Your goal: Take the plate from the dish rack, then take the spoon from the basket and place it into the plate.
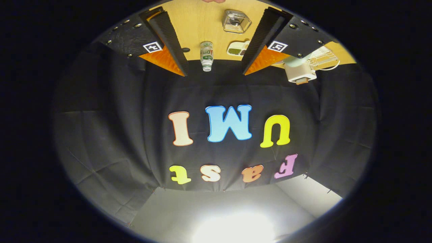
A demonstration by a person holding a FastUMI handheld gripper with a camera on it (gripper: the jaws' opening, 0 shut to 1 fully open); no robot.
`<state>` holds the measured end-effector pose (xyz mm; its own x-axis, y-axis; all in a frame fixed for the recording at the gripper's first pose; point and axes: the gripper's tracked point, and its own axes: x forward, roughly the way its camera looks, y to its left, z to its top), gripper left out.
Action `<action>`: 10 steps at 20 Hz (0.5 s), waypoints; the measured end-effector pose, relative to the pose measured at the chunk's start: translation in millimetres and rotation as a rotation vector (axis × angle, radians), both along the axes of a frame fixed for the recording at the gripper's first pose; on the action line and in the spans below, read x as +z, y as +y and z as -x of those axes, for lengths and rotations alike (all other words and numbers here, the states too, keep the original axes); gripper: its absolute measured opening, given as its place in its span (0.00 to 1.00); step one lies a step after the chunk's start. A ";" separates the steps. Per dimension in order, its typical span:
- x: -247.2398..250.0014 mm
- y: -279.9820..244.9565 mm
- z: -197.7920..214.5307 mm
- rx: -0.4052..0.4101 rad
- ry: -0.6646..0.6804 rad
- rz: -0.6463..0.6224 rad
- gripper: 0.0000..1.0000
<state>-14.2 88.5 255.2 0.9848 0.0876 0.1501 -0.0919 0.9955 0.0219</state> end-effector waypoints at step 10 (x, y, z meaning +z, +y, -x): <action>35.6 104.1 -15.1 -0.055 0.013 -0.002 0.98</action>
<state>0.9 192.5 290.7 0.9900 0.0331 0.1372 -0.0368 0.9990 0.0244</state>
